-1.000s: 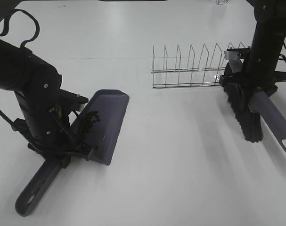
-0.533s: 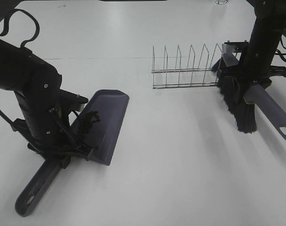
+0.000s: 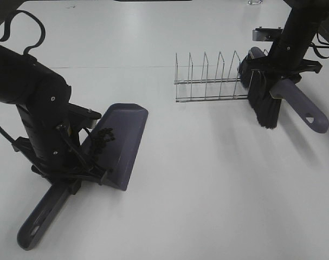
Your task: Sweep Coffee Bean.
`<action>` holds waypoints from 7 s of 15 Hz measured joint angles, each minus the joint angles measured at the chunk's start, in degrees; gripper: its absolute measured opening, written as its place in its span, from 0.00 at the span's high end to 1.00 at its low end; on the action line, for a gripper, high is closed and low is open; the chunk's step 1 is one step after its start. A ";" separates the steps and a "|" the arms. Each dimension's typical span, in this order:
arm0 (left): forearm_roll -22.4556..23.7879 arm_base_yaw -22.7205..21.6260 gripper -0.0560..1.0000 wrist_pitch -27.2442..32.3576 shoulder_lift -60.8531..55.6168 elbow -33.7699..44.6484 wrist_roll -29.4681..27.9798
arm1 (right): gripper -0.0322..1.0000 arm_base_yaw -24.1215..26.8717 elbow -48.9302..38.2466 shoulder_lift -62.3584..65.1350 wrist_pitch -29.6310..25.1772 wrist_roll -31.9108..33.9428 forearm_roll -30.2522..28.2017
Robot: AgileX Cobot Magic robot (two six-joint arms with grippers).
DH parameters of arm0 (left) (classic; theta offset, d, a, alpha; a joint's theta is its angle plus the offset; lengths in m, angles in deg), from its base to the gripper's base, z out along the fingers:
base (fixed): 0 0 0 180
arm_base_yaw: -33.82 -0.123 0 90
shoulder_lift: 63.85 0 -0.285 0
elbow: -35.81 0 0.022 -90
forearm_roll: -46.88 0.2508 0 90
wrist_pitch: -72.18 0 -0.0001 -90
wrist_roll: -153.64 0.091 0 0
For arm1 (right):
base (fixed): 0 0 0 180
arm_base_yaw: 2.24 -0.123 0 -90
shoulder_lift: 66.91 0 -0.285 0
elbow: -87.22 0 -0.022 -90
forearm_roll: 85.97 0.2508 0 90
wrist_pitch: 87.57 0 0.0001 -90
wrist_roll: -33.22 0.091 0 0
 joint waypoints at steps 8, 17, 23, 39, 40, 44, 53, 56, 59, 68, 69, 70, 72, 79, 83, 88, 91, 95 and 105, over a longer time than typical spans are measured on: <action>-0.11 0.00 0.63 0.63 0.00 0.00 0.00 | 0.68 0.69 0.34 -0.40 0.11 0.17 6.30; -0.23 0.00 0.63 0.63 0.00 0.00 0.00 | 0.42 0.69 0.52 -0.23 0.63 0.29 7.91; -1.78 0.00 0.63 0.74 0.06 -0.40 -0.29 | 0.39 0.69 7.62 2.98 1.15 1.66 7.45; -4.13 -2.75 0.62 5.90 9.97 -18.68 -2.35 | 0.39 0.69 -26.81 33.92 1.09 1.09 11.00; -4.64 -2.75 0.55 6.53 10.03 -18.68 -2.35 | 0.39 0.69 -28.59 35.47 1.09 1.03 11.00; -5.44 -2.75 0.32 12.72 10.26 -20.97 -1.78 | 0.39 0.69 -31.05 40.85 1.09 0.97 11.06; -9.11 -14.27 0.33 20.00 0.34 -26.70 11.46 | 0.39 0.69 -45.32 55.35 1.09 0.06 10.94; -10.08 -25.78 0.33 22.12 -6.42 -26.53 16.67 | 0.39 0.69 -50.76 61.31 1.09 0.00 10.94; -11.40 -33.86 0.34 21.54 -17.65 -17.82 19.54 | 0.39 0.69 -55.81 69.10 1.09 -0.17 10.94; -8.48 -35.98 0.34 17.36 -60.79 16.27 15.53 | 0.39 0.69 -74.31 98.89 0.92 -0.29 9.91; -7.45 -35.98 0.34 17.42 -64.63 18.22 14.09 | 0.39 0.69 -75.97 101.99 1.55 -0.29 9.00; -6.65 -35.98 0.34 17.42 -68.58 20.11 12.49 | 0.39 0.69 -77.58 105.25 2.81 -0.29 8.08; -4.18 -35.98 0.34 17.48 -76.95 23.38 11.00 | 0.39 0.69 -80.39 110.70 4.58 -0.29 6.36; -0.86 -30.88 0.34 17.70 -96.09 28.99 9.57 | 0.39 0.69 -89.61 126.97 5.90 -0.40 5.33; -1.15 -30.88 0.34 19.14 -109.66 29.22 10.26 | 0.39 0.69 -90.76 137.40 7.45 -1.83 5.04; -4.18 -30.88 0.34 19.54 -114.82 30.37 13.18 | 0.39 0.69 -91.79 139.97 7.45 -2.81 2.35; -4.18 -30.88 0.34 19.54 -114.82 30.37 13.24 | 0.39 0.69 -91.90 139.97 7.45 -2.58 2.29; -4.24 -30.88 0.34 19.54 -114.82 30.37 13.06 | 0.39 0.69 -91.90 139.97 7.45 -2.58 2.52; -5.84 -35.98 0.34 19.54 -114.88 30.37 13.06 | 0.39 0.69 -91.90 139.97 7.45 -2.58 2.52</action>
